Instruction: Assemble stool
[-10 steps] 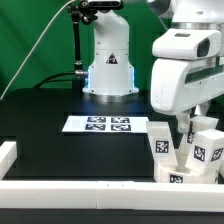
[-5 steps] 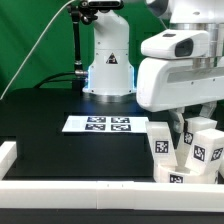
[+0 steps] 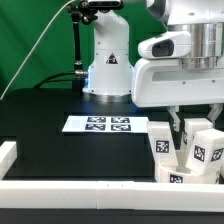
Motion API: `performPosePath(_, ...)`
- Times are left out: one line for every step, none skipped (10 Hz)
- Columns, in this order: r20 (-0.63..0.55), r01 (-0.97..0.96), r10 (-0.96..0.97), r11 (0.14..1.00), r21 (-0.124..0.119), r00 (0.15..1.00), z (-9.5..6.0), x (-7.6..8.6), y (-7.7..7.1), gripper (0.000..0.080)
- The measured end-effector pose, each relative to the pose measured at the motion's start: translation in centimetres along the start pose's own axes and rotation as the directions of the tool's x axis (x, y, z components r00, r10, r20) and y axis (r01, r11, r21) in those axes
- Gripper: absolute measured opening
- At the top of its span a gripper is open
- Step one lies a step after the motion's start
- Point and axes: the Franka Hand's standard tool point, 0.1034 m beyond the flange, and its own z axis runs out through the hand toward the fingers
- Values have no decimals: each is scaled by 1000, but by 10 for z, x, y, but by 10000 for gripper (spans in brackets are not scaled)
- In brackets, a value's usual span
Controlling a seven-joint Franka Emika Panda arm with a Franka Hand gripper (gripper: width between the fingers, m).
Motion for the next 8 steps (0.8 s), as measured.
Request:
performPosePath(1,-52,52,999,4,999,0,0,0,337)
performPosePath(2,-125,125,992,9,992,0,0,-1,337)
performPosePath(4,-194,194,981,14,981,0,0,-1,337)
performPosePath(7,-263,263,965,18,965,0,0,-1,337)
performPosePath(11,-326,325,945,21,946,0,0,-3,337)
performPosePath(15,-373,373,928,19,928,0,-1,-5,337)
performPosePath(21,-433,433,901,17,901,0,-2,-7,337)
performPosePath(23,-477,477,879,17,879,0,-2,-8,337)
